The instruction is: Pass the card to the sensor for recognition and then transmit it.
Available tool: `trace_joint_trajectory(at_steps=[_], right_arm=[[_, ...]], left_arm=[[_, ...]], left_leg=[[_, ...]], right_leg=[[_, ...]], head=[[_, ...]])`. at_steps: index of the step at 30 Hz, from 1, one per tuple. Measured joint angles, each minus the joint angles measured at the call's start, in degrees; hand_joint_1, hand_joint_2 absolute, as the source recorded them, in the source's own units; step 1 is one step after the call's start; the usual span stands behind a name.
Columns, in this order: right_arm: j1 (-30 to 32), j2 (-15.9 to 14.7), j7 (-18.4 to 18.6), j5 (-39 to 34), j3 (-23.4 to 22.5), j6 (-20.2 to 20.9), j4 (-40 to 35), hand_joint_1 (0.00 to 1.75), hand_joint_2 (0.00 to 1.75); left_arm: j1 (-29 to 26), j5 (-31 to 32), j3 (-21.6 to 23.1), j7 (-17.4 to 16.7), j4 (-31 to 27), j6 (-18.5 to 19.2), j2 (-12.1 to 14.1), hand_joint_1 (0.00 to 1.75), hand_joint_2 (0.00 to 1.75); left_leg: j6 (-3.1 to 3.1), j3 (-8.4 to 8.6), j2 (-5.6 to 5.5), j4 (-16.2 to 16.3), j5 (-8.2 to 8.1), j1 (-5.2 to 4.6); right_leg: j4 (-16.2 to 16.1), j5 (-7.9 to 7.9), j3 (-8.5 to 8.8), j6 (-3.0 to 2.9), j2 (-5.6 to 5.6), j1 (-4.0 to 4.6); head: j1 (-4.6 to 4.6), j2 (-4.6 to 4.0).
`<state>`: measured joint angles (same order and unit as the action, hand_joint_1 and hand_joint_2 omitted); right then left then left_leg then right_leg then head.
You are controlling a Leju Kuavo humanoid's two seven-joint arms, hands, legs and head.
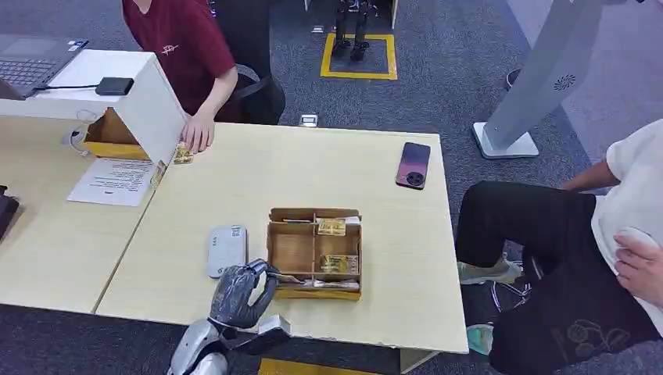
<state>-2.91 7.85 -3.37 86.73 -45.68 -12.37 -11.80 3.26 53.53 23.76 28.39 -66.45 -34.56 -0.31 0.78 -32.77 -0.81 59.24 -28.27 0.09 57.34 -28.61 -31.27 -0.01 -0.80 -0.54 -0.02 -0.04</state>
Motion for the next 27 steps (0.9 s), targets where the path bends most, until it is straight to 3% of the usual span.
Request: trace_joint_trajectory(at_steps=[27], right_arm=[[-0.01,0.0,-0.24,0.0,0.0,-0.07,0.0,0.0,0.0]], left_arm=[[-0.07,-4.26,0.02,1.27,-3.82,3.56,1.27,1.75,1.75]], left_leg=[[0.0,0.0,0.0,0.0,0.0,0.0]], right_leg=[[0.0,0.0,0.0,0.0,0.0,0.0]], head=[[0.0,0.0]])
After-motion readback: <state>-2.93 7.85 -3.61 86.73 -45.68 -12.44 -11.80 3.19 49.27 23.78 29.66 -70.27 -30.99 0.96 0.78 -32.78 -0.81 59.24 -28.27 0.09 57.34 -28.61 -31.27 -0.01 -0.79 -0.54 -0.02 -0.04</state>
